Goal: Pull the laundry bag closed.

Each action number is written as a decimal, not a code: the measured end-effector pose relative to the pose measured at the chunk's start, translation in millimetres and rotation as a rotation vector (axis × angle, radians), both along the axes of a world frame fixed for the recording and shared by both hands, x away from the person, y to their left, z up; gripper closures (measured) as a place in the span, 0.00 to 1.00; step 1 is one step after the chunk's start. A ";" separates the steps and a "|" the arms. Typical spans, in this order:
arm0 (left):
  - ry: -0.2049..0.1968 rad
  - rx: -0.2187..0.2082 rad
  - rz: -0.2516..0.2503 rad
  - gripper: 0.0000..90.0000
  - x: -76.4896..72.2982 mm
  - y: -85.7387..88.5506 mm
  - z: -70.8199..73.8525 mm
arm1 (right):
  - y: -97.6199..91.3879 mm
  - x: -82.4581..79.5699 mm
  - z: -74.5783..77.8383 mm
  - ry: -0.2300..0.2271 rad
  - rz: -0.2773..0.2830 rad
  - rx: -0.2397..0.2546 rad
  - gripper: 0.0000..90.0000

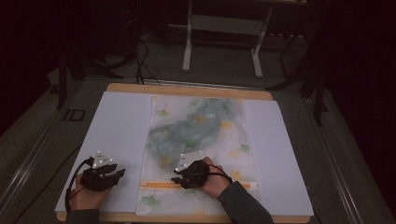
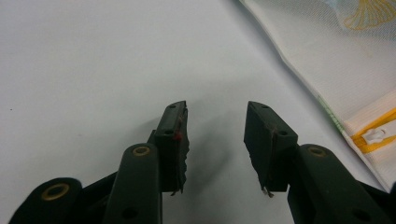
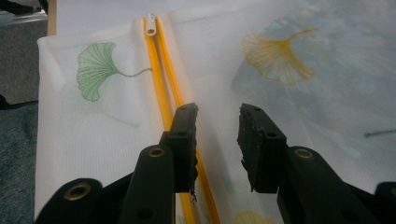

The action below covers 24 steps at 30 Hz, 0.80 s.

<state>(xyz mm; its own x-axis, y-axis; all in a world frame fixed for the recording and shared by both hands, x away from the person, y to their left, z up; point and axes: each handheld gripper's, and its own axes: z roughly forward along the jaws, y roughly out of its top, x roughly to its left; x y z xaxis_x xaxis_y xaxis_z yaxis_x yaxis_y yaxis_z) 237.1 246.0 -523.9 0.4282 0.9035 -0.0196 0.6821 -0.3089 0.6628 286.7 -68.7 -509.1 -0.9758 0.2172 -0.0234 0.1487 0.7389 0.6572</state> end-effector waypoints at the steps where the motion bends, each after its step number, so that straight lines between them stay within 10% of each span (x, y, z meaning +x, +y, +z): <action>1: 0.000 0.000 0.000 0.66 0.0 0.0 0.1 | 2.5 -0.7 -1.0 0.001 0.002 -0.002 0.75; 24: -0.003 0.008 -0.002 0.66 -0.5 -0.5 1.6 | 42.0 -8.6 -13.1 0.000 0.051 0.011 0.79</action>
